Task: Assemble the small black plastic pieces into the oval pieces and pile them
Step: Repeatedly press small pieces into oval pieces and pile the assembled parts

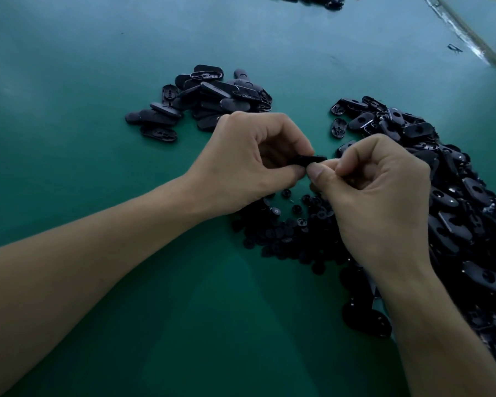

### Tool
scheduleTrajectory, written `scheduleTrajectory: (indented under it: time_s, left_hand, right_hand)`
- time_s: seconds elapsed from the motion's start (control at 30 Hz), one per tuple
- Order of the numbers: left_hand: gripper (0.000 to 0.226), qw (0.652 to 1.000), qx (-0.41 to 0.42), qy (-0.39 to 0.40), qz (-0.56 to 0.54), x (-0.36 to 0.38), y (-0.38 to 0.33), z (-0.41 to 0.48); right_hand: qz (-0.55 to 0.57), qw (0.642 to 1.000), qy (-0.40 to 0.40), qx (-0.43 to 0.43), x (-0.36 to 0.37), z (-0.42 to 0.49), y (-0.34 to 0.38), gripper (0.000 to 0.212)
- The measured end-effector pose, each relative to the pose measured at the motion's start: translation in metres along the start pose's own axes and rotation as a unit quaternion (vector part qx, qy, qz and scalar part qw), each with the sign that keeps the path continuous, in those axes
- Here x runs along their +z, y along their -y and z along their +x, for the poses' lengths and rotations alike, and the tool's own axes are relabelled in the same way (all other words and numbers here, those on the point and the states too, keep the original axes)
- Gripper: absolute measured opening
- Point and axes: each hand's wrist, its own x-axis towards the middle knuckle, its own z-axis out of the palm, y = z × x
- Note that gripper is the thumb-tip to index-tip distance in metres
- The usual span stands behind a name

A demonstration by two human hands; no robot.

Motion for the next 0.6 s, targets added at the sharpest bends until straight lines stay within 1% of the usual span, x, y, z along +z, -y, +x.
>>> scheduleTrajectory:
  time_s: [0.1, 0.2, 0.47, 0.6]
  left_hand:
    - [0.017, 1.0, 0.001, -0.001, 0.011, 0.0008, -0.0001, 0.0002]
    - [0.015, 1.0, 0.004, -0.008, 0.02, 0.0011, -0.0005, 0.0004]
    - [0.02, 0.999, 0.008, -0.035, 0.034, 0.0002, 0.0011, 0.0028]
    - [0.024, 0.998, 0.009, -0.04, 0.042, 0.0024, 0.0022, 0.0019]
  right_hand:
    - [-0.003, 1.0, -0.009, -0.003, 0.0006, -0.0001, 0.0002, 0.035]
    - [-0.018, 1.0, -0.011, -0.019, 0.0014, -0.0014, 0.0018, 0.033]
    - [0.01, 0.999, 0.023, -0.035, 0.0006, -0.0023, 0.0056, 0.026]
    - [0.016, 0.999, 0.004, -0.034, -0.0002, -0.0014, 0.0034, 0.022]
